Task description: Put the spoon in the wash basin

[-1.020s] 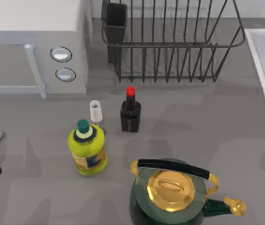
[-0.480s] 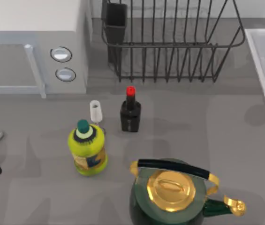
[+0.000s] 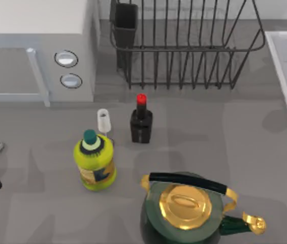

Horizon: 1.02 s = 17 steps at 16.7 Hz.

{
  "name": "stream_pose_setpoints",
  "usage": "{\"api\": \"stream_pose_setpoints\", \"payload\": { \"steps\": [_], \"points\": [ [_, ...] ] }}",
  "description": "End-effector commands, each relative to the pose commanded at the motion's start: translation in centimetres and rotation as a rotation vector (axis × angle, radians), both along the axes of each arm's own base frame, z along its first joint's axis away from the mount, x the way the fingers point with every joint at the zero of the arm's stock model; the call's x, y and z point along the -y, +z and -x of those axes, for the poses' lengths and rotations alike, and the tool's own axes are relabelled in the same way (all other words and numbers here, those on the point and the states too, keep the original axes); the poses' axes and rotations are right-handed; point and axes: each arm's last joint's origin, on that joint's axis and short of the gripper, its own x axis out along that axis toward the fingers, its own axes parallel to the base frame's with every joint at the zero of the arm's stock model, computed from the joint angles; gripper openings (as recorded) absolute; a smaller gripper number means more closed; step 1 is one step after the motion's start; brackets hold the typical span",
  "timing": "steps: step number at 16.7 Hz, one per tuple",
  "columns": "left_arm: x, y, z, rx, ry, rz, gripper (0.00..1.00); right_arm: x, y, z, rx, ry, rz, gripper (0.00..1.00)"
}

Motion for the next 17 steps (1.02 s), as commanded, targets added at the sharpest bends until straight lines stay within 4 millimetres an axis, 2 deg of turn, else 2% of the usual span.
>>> {"api": "stream_pose_setpoints", "payload": {
  "steps": [5, 12, 17],
  "points": [
    [0.0, 0.0, 0.0, 0.0, 0.0, 0.0, 1.0, 0.2, -0.3, -0.2, 0.016, -0.005, 0.001, 0.0],
    [0.0, 0.0, 0.0, 0.0, 0.0, 0.0, 1.0, -0.1, -4.1, -0.2, -0.011, 0.0, -0.002, 0.0],
    [0.0, 0.0, 0.0, 0.0, 0.0, 0.0, 1.0, -0.1, -4.4, -0.2, -0.003, 0.0, -0.001, 0.0]
  ]
}}
